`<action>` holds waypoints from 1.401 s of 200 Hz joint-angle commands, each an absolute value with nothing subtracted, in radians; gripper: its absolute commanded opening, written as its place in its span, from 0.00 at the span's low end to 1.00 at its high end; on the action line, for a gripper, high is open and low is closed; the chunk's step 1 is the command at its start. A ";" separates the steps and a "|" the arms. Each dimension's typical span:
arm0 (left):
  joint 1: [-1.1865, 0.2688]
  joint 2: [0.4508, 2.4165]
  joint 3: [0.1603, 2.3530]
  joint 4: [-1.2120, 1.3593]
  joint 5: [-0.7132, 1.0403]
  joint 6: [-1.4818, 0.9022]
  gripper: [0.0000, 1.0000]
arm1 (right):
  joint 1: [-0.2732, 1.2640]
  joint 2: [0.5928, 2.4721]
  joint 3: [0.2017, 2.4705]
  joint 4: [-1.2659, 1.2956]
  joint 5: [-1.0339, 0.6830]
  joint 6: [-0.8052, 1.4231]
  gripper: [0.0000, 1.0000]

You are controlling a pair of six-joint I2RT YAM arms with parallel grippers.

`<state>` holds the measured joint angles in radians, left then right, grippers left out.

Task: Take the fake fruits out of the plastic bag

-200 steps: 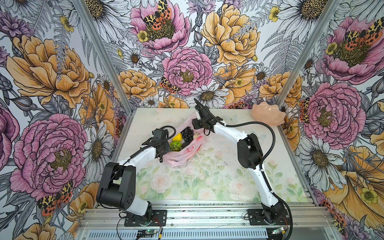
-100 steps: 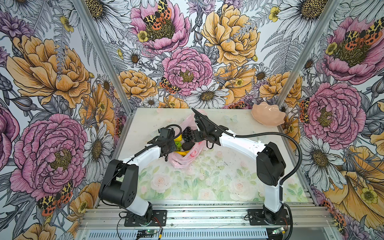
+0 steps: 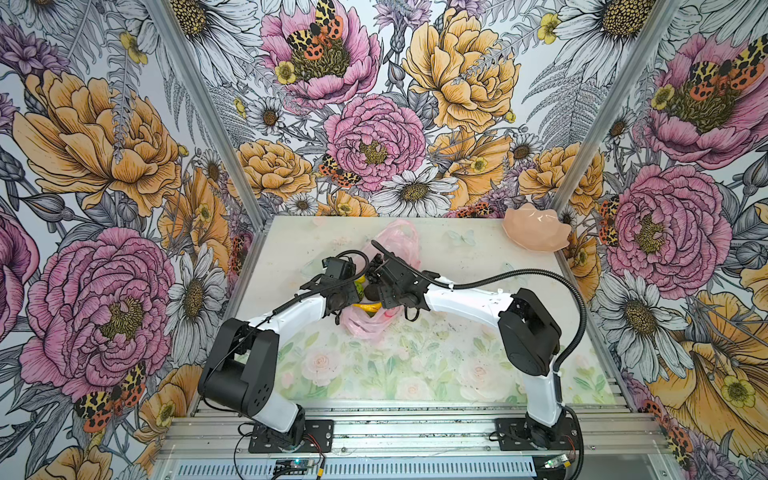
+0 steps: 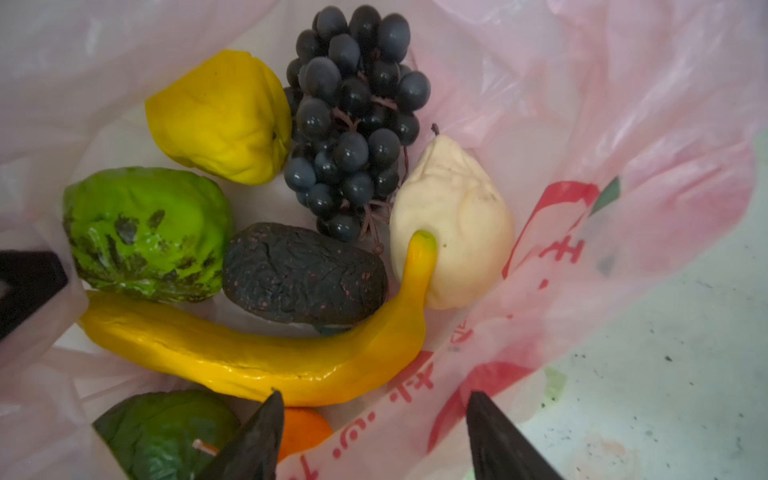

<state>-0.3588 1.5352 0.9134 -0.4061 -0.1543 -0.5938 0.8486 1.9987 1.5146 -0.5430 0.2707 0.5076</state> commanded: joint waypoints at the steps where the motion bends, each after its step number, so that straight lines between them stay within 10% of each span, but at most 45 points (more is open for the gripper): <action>1: -0.356 1.525 0.889 -0.379 -0.149 -0.612 0.00 | 0.857 1.938 1.440 -0.565 0.308 0.526 0.67; 148: -0.193 1.439 0.726 -0.282 -0.104 -0.660 0.00 | 0.838 2.005 1.339 -0.380 0.149 0.531 0.19; 218: -0.010 1.333 0.689 -0.270 -0.052 -0.637 0.00 | 0.838 2.193 1.656 -0.380 0.061 0.465 0.12; 280: -0.144 1.328 0.651 -0.296 -0.031 -0.594 0.03 | 0.840 2.068 1.518 -0.381 0.039 0.466 0.18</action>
<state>-0.0700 1.3262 0.6662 -0.2844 -0.0505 -0.6361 0.8391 2.1559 1.5799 -0.3763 0.0517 0.4740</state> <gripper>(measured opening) 0.050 0.157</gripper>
